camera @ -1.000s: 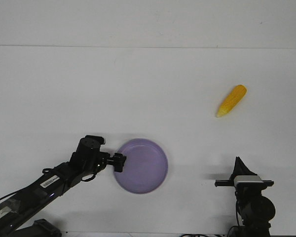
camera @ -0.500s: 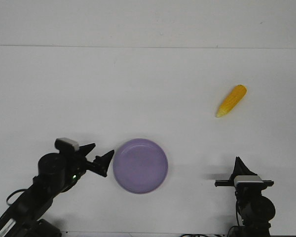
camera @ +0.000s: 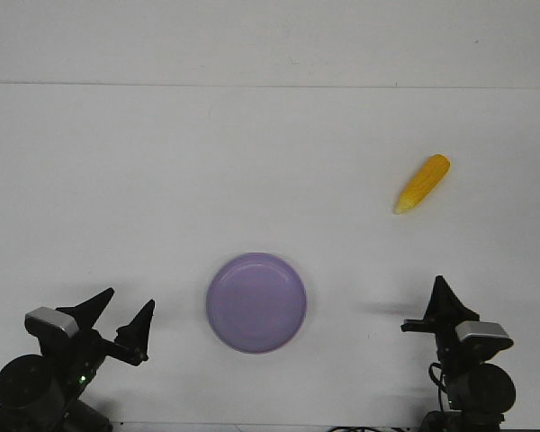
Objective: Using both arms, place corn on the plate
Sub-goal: 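Reach the right gripper forward over the yellow corn cob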
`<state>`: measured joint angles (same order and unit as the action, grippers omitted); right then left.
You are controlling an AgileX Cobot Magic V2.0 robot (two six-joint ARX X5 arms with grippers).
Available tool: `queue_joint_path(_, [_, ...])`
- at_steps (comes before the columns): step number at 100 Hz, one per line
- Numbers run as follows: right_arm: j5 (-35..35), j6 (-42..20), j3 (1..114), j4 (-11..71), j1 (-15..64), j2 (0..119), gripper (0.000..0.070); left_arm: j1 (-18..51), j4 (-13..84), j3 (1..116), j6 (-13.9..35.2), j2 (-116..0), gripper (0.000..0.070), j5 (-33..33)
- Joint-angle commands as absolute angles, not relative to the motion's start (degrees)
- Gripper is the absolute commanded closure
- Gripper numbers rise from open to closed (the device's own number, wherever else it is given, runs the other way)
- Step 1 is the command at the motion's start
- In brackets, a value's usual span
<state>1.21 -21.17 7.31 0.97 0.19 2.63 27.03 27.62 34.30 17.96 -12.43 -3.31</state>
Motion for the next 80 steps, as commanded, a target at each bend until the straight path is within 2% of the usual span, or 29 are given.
queue_joint_path(1, [-0.01,-20.75,13.69,0.97,0.03,6.85,0.0671,27.29,27.05,34.41,18.06,-12.80,0.0121,-3.62])
queue_joint_path(5, [-0.47,-18.17,17.41,2.24,0.05,10.90,0.0576,27.29,26.98,34.41,18.04,-13.06,0.0121,-3.62])
queue_joint_path(15, [-0.47,-16.01,26.96,5.52,0.03,24.10,0.0163,27.29,26.96,34.39,18.04,-13.58,0.0121,-3.60])
queue_joint_path(17, [-0.43,-16.05,28.88,6.35,0.03,26.89,0.0114,27.29,26.96,34.39,18.04,-13.72,0.0121,-3.60])
queue_joint_path(20, [-0.45,-16.19,31.81,7.70,0.05,31.29,0.0078,27.29,26.94,34.39,18.04,-13.93,0.0121,-3.60])
queue_joint_path(56, [-0.45,-22.33,67.72,23.09,-1.32,81.91,0.0080,27.29,27.05,34.39,18.02,-14.61,0.0121,-3.60])
queue_joint_path(70, [-0.45,-27.31,80.36,30.09,-2.76,96.20,0.0080,27.29,27.24,34.39,18.02,-14.61,0.0121,-3.60])
queue_joint_path(80, [-0.49,-28.80,86.67,31.99,-3.49,103.33,0.0091,27.29,27.35,34.39,18.04,-14.59,0.0121,-3.60])
